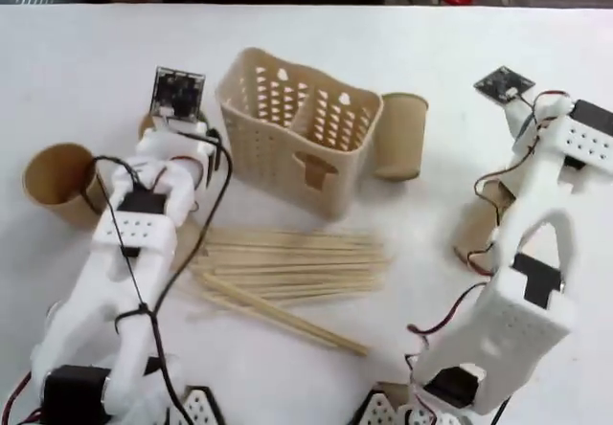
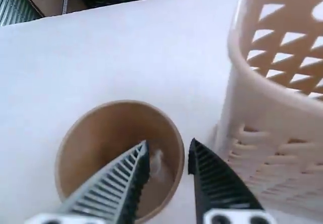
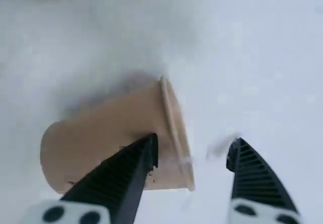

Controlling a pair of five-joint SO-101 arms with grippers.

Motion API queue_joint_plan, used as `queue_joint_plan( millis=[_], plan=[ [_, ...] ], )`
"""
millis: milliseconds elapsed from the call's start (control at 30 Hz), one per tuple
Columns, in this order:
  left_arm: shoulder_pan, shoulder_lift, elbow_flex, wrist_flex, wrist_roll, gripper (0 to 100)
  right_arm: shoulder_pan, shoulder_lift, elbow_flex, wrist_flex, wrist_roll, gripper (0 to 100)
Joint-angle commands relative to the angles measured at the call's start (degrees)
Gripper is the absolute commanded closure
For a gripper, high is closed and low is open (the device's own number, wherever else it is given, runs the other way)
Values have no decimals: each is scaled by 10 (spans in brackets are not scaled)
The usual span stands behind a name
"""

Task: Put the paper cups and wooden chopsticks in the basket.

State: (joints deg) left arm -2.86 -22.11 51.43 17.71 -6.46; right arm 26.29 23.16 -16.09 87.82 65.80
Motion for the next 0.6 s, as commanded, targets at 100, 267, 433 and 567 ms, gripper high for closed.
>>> queue_joint_plan(
  millis=[100, 267, 433, 567],
  plan=[
    [-2, -5, -4, -16, -5, 854, 10, 12, -41, 102, 23, 762],
    [-4, -7, -4, -16, -5, 854, 29, 13, -18, 105, 30, 762],
    [-4, -6, -4, -16, -5, 854, 33, 12, 4, 104, 50, 909],
    [-4, -6, -4, -16, -5, 854, 43, -10, -3, 105, 27, 972]
  ],
)
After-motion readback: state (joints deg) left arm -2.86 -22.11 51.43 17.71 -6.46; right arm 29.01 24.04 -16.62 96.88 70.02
